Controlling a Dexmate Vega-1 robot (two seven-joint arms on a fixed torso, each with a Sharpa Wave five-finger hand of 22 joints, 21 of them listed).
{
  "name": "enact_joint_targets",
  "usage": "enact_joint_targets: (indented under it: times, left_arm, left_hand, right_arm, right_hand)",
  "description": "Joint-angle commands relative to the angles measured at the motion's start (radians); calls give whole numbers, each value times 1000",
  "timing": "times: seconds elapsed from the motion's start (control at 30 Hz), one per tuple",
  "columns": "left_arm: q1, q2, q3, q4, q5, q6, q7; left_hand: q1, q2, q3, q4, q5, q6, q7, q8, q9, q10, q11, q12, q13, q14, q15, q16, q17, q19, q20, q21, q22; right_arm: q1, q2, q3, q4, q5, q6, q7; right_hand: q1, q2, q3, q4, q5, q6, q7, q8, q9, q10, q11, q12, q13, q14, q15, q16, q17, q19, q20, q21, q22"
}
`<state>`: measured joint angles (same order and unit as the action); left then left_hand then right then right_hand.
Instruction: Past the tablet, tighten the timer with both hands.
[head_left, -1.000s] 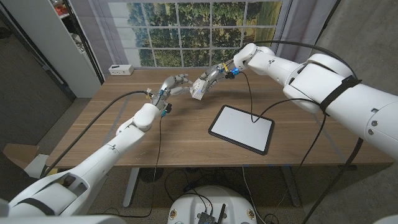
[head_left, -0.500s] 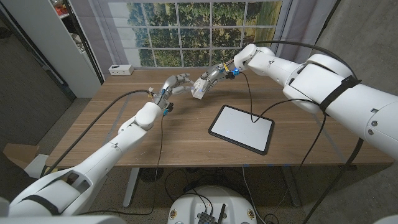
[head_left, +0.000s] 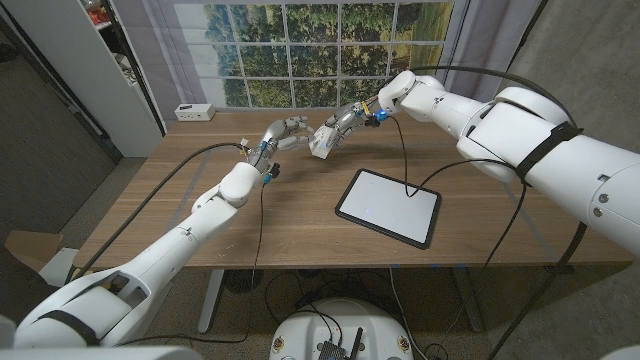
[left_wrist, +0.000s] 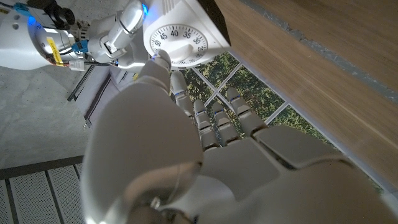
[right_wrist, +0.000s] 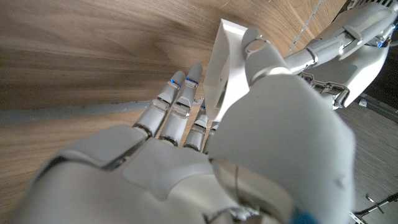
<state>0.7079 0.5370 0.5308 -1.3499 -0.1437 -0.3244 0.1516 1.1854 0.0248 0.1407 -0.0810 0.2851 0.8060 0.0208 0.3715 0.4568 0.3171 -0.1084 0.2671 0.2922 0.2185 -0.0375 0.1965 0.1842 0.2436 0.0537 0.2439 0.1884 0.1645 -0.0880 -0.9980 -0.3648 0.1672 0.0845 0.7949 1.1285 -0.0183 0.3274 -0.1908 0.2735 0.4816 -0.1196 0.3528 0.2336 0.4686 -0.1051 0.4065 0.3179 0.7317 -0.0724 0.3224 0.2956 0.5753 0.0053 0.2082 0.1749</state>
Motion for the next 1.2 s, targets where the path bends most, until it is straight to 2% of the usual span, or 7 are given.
enact_joint_targets:
  times: [0.03, 0.17, 0.3, 0.4, 0.57, 1.0, 1.2]
  left_arm:
    - [-6, 5, 7, -6, -1, 12, -15]
    - [-5, 6, 8, -12, 3, 19, -9]
    - [0, 5, 6, -18, 6, 27, 4]
    - [5, 8, 3, -28, 13, 34, 18]
    - [12, 15, -1, -41, 23, 42, 32]
    - [33, 33, -8, -85, 51, 84, 69]
    - [30, 33, -6, -84, 48, 93, 64]
  left_hand:
    - [-25, -8, -26, 11, 14, 22, -10, -8, -6, 5, -5, 8, 5, 7, -55, 3, 4, 10, 1, -4, 4]
    - [-98, -32, -107, 54, 60, 180, -130, 9, -24, 114, -84, 50, 19, 43, -75, 17, 9, 16, -5, -10, 3]
    - [-141, -47, -176, 83, 103, 307, -213, 32, -19, 189, -100, 77, 40, 77, -94, 31, 13, 25, -9, -13, 3]
    - [-147, -49, -195, 89, 118, 280, -190, 12, -20, 188, -94, 75, 47, 80, -96, 31, 14, 28, -10, -13, 3]
    - [-170, -58, -235, 105, 139, 293, -224, 2, -19, 199, -84, 79, 62, 84, -92, 32, 16, 31, -14, -15, 4]
    - [-208, -93, -320, 126, 159, 352, -233, -8, -37, 205, -72, 84, 94, 82, -87, 34, 23, 29, -7, -20, 4]
    - [-224, -117, -362, 133, 149, 306, -235, -50, -65, 182, -57, 76, 110, 69, -76, 34, 30, 25, -1, -22, 5]
  right_arm:
    - [-1, -5, 4, -1, 6, 13, 24]
    - [-1, -7, 8, -1, 7, 20, 38]
    - [-2, -10, 11, -2, 9, 26, 54]
    - [-3, -12, 14, -3, 8, 31, 64]
    - [-4, -14, 18, -4, 7, 36, 77]
    - [-5, -19, 24, -6, 2, 50, 102]
    - [-7, -21, 27, -9, 0, 60, 116]
  right_hand:
    - [-41, 47, 53, 61, -9, 135, 94, 104, 75, 188, 84, 170, 278, -13, -76, 12, 17, 3, -2, -4, 3]
    - [-67, 74, 22, 76, -45, 81, 76, 68, 67, 138, 82, 133, 261, -52, -76, 24, 45, -7, -5, -4, 5]
    - [-86, 98, -2, 84, -71, 29, 61, 36, 61, 94, 66, 97, 246, -97, -75, 27, 61, -19, -10, -5, 6]
    - [-86, 100, -6, 81, -73, 23, 56, 32, 60, 91, 65, 92, 243, -100, -76, 30, 63, -21, -10, -5, 6]
    - [-93, 111, -15, 84, -73, 5, 48, 21, 58, 77, 61, 78, 237, -114, -81, 34, 69, -29, -15, -6, 7]
    - [-123, 142, -35, 94, -65, -58, 2, -12, 51, 15, 21, 28, 232, -173, -104, 27, 75, -71, -47, -11, 9]
    - [-123, 146, -35, 91, -63, -65, 0, -16, 50, 13, 22, 24, 234, -178, -105, 25, 72, -73, -47, -9, 9]
